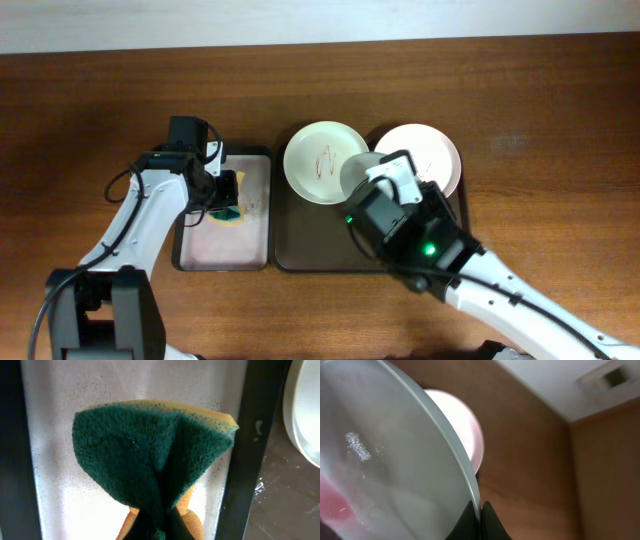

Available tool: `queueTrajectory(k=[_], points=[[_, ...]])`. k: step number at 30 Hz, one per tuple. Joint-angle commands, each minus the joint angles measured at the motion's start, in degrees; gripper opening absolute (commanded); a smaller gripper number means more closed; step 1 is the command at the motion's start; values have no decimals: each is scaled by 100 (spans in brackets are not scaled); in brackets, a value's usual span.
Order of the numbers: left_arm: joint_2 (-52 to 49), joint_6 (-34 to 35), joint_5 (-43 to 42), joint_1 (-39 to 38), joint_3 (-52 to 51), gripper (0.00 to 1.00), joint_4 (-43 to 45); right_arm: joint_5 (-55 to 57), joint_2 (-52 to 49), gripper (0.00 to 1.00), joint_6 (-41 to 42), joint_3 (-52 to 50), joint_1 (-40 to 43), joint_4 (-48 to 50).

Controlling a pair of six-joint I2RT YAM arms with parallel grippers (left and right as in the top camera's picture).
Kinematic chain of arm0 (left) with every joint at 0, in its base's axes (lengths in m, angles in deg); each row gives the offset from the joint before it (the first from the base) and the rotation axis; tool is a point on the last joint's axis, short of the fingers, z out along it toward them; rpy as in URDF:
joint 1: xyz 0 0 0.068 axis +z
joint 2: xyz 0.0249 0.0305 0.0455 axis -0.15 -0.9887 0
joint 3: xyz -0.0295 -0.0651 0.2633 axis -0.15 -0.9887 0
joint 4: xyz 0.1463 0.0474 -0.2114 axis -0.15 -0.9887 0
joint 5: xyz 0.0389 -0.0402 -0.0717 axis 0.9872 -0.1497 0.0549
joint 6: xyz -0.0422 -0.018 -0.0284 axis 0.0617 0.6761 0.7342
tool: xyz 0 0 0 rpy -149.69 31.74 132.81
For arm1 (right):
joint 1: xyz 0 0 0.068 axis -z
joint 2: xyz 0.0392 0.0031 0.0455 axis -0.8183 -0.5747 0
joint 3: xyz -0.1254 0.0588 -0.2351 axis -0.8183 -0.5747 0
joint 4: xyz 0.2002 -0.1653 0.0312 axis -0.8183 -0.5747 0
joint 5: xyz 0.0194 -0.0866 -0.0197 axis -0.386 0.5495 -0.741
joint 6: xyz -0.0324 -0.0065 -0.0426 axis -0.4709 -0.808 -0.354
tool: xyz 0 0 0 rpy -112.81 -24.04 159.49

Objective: Clean dirty plates on tray and stack at the side
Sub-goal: 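Carry the green plate right and set it on the table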

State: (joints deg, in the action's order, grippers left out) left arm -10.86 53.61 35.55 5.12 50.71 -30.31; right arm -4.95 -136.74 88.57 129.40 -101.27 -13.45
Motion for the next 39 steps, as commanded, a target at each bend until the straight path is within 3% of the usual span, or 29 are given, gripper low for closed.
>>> queueTrajectory(k=[1, 5, 7, 10, 14, 19, 26, 31, 39], points=[[-118, -114, -61, 20, -15, 0, 35, 1585, 76, 4, 68, 125, -535, 61], [-118, -111, -63, 20, -15, 0, 35, 2549, 74, 4, 68, 125, -876, 149], [-118, -111, -63, 20, -15, 0, 35, 2516, 76, 4, 72, 125, -876, 173], [-118, -111, -63, 20, -15, 0, 33, 1895, 76, 4, 229, 125, -767, 299], [-118, -111, -63, 20, -15, 0, 31, 345, 76, 4, 1086, 125, -168, 249], [-118, -111, -63, 20, -15, 0, 31, -1624, 76, 4, 1915, 125, 1519, 210], [-118, -111, -63, 20, -15, 0, 31, -4238, 61, 4, 1908, 120, 4489, 116], [-118, -111, -66, 20, -15, 0, 31, -5226, -313, 4, 1652, 114, 6682, -52], [-118, -111, -66, 20, -15, 0, 31, -5567, -1574, 4, 1602, 109, 8050, 87]])
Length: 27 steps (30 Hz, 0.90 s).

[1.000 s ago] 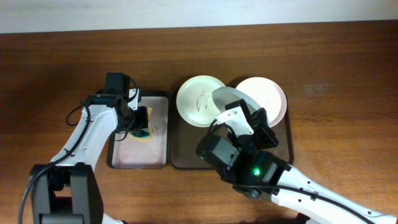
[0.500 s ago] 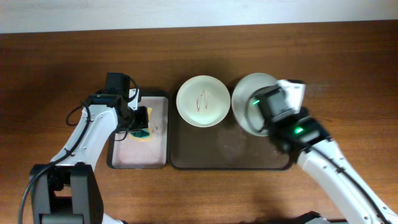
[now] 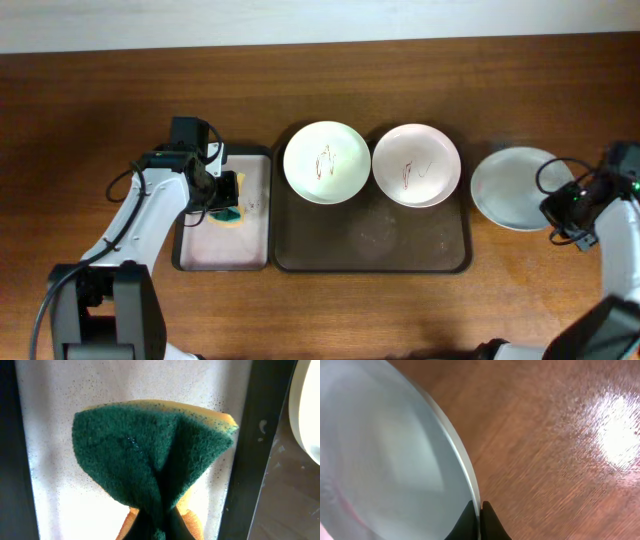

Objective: Clean dirty plates on tray and stack at the side
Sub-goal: 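Carry the green plate right and set it on the table, then move right gripper to the white plate and grip its rim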

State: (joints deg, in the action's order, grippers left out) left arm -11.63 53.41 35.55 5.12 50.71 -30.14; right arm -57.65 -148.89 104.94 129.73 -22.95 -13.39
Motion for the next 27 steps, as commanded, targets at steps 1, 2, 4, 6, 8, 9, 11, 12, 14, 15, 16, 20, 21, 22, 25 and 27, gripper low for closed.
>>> queueTrajectory(k=[1, 2, 4, 6, 8, 9, 11, 12, 14, 15, 16, 20, 21, 22, 25, 27], points=[[-42, -92, -66, 20, -15, 0, 13, -365, -492, 4, -35, 76, 258, 140], [-42, -92, -63, 20, -15, 0, 13, -437, -623, 4, -39, 76, 260, 210], [-42, -92, -66, 20, -15, 0, 13, -741, -710, 4, -212, 76, 240, 363], [-42, -92, -66, 20, -15, 1, 15, -1143, -697, 29, -254, 90, 210, 505], [-42, -92, -66, 20, -15, 2, 15, -2065, -697, 50, -575, 94, 155, 643], [-42, -92, -66, 20, -15, 2, 17, -2483, -697, 51, -748, 94, 70, 686], [-42, -92, -63, 20, -15, 3, 17, -3016, -695, 52, -1082, 94, -216, 697], [-42, -92, -63, 20, -15, 3, 17, -3104, -695, 53, -1215, 94, -426, 688], [-42, -92, -66, 20, -15, 4, 17, -3099, -695, 54, -1340, 94, -872, 675], [-42, -92, -66, 20, -15, 4, 17, -3095, -695, 54, -1458, 98, -1220, 680], [-42, -90, -66, 20, -15, 5, 17, -3095, -695, 54, -1545, 122, -1456, 673], [-42, -92, -66, 20, -15, 5, 17, -2883, -695, 54, -1578, 339, -2544, 686], [-42, -92, -66, 20, -15, 6, 17, -2756, -697, 54, -1576, 422, -2896, 721], [-42, -92, -66, 20, -15, 6, 17, -2638, -697, 54, -1534, 461, -3123, 758], [-42, -92, -66, 20, -15, 6, 17, -2253, -706, 59, -1222, 468, -3744, 1019], [-42, -92, -66, 20, -15, 6, 15, -1912, -767, 61, -780, 468, -4236, 1290]])
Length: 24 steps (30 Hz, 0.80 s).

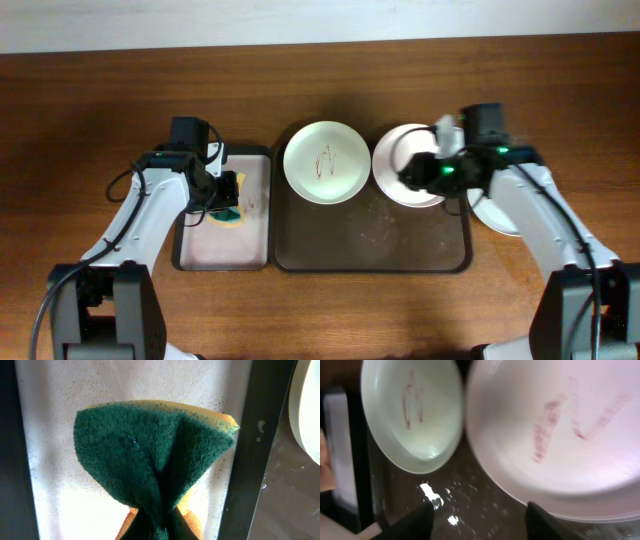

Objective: Clean dirty plates on tray and stack at the side
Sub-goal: 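Move right gripper to the white plate and grip its rim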

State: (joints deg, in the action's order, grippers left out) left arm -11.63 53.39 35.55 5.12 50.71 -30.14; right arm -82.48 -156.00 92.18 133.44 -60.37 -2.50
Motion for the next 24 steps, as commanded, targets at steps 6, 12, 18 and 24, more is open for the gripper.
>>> queueTrajectory(k=[6, 12, 18, 24], points=[[-42, -90, -63, 20, -15, 9, 15, 1113, -577, 59, 1976, 94, -1421, 649], [-42, -87, -66, 20, -15, 9, 11, 1152, -1394, 51, 2717, 94, -1781, 1198], [-42, -87, -66, 20, -15, 9, 11, 1034, -1755, 31, 2896, 94, -1784, 1152], [-42, -87, -63, 20, -15, 9, 15, 629, -1744, 27, 2826, 96, -1773, 57]])
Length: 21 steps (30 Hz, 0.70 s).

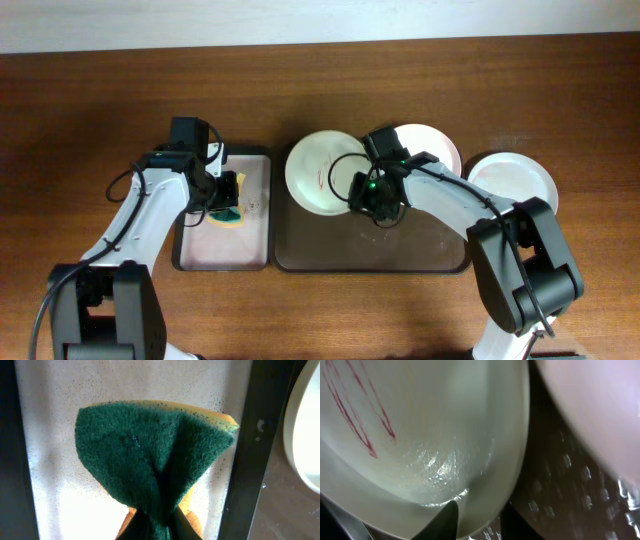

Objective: Clean dirty plates on tray and stack at the side
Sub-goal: 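Move right gripper to the white plate and grip its rim, then scrub the white plate with the sponge in the left gripper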

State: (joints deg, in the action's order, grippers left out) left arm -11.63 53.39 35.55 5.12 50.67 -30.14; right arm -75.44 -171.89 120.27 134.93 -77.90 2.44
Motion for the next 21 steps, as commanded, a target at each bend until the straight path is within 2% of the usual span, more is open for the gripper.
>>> queueTrajectory(k=[1, 7, 14, 17, 18, 21], points=[[-42, -87, -63, 20, -11, 10, 15, -74, -136, 25, -76, -52, -20, -728], [-42, -87, -63, 20, -11, 9, 13, -376, -98, 24, -734, -52, -26, -1644], [-42, -87, -63, 20, -11, 10, 15, -61, -90, 30, -1172, 310, 24, -1770], [-42, -90, -63, 20, -11, 10, 15, 782, -68, 31, -1486, 1029, 28, -2238], [-42, -87, -63, 20, -11, 11, 15, 1209, -68, 31, -1541, 1207, 28, -2264], [-42, -90, -66, 20, -11, 11, 13, 1587, -79, 30, -1790, 1226, 28, -1976]])
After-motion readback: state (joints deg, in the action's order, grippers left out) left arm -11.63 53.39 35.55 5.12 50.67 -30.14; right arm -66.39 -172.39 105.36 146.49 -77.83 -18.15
